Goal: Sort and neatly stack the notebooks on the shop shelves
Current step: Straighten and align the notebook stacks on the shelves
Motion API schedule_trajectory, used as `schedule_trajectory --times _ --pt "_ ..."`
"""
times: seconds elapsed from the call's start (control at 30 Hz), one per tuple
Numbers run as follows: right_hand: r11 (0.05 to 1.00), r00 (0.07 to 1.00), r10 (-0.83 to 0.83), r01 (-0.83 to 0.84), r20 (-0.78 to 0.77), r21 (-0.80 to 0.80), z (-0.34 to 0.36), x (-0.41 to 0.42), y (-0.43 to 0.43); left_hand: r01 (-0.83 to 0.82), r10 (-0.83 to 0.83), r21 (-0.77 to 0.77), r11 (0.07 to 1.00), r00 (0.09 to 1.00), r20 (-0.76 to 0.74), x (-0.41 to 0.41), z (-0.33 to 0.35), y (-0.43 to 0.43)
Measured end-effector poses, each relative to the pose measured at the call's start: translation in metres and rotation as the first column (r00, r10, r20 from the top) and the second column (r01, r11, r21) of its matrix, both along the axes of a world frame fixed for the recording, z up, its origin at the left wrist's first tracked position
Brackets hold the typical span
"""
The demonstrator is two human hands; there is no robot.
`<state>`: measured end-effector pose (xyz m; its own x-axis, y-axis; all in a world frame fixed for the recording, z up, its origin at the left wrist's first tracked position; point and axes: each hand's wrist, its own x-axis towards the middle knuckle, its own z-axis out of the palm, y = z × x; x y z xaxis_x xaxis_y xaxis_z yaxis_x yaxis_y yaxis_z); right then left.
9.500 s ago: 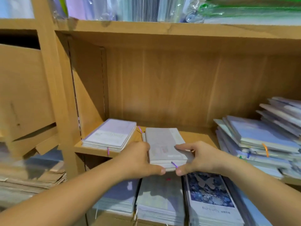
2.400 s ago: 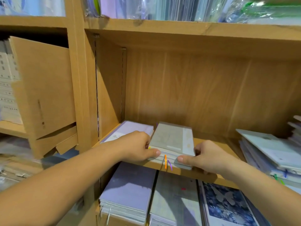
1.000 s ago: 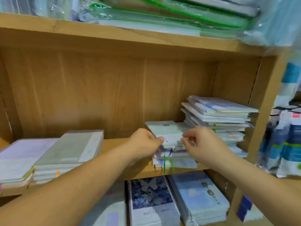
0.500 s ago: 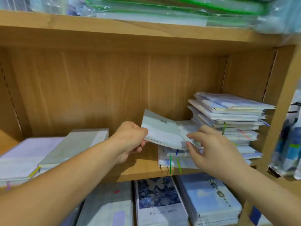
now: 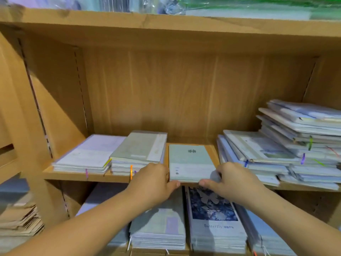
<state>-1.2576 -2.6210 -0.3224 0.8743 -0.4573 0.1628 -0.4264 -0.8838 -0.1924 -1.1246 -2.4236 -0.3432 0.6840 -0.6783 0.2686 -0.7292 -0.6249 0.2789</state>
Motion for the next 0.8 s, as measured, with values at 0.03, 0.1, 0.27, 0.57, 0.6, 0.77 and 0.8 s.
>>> schedule_trajectory --times 0.03,0.1,0.27,0.57,0.6,0.77,0.8 --pt "1.000 1.000 -0.009 0.008 0.004 0.010 0.000 0.000 -0.002 0.003 -0.003 0.003 1.000 1.000 0.026 0.000 -0.002 0.001" --pt "1.000 1.000 -0.022 0.022 0.007 -0.011 -0.001 0.002 -0.003 -0.014 0.013 0.010 1.000 0.995 0.095 0.000 -0.004 -0.002" --pt "0.992 0.999 -0.033 0.034 0.014 -0.118 -0.007 0.006 -0.003 -0.043 0.036 0.033 0.999 0.983 0.181 -0.003 -0.007 -0.007" --pt "0.999 0.998 -0.023 0.020 0.065 0.037 0.004 -0.001 -0.010 -0.032 0.015 0.069 0.997 0.973 0.231 -0.010 0.004 -0.010" --pt "0.998 0.994 -0.019 0.012 0.109 0.059 0.008 -0.006 -0.014 0.003 -0.009 0.027 1.000 0.975 0.221 -0.012 0.008 -0.013" --pt "0.997 0.946 -0.076 0.072 0.315 0.026 0.029 -0.049 -0.056 0.260 -0.266 -0.213 0.942 0.964 0.001 -0.031 0.038 -0.073" --pt "0.995 0.934 -0.091 0.099 0.345 -0.005 0.031 -0.059 -0.067 0.291 -0.310 -0.235 0.927 0.950 -0.045 -0.036 0.043 -0.093"
